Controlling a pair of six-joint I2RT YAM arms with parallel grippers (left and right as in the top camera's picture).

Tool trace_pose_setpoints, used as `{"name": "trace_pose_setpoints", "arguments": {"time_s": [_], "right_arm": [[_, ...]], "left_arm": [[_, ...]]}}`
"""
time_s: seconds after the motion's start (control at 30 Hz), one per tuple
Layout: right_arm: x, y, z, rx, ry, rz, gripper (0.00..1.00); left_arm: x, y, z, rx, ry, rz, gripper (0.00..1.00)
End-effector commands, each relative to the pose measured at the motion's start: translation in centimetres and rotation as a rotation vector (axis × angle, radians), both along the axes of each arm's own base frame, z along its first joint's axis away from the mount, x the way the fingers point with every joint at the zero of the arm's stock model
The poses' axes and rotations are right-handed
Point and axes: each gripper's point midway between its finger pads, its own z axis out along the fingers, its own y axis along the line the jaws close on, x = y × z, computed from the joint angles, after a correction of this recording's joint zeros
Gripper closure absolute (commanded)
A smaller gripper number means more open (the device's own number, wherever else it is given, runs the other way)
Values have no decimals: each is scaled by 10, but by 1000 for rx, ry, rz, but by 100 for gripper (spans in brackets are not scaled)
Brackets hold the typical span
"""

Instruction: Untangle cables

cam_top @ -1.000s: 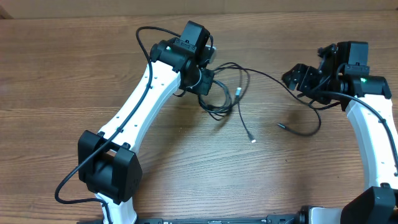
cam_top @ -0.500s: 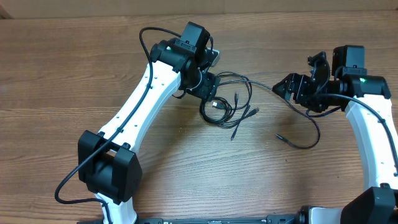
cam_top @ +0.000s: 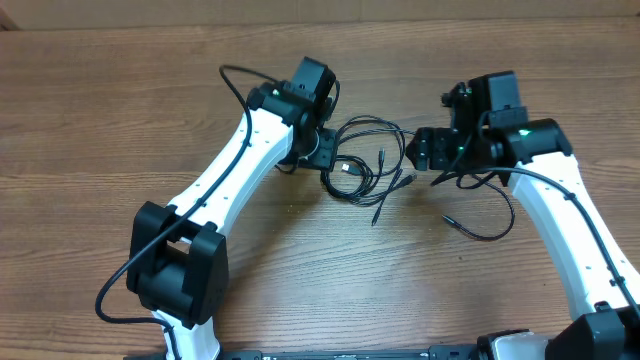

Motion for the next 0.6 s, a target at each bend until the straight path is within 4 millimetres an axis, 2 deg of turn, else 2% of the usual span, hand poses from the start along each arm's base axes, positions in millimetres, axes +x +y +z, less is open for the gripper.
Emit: {"name": "trace_pose_setpoints", "arguments": {"time_s": [0.0,0.13,0.37,0.57], "right_arm": [[9,6,3,-13,-24,-42,18],[13,24,-8,4,-3,-39,18],[16,60,-38,-1,39,46,19],[24,75,-70,3,86,31,27]], "left_arm": [[-13,-8,-8,-75,63,92,46],[-20,-4,-27,-80,107,210,46],[-24,-3,-44,-108,158,432,45],[-22,-9,-54,-161,164,501,48]]}}
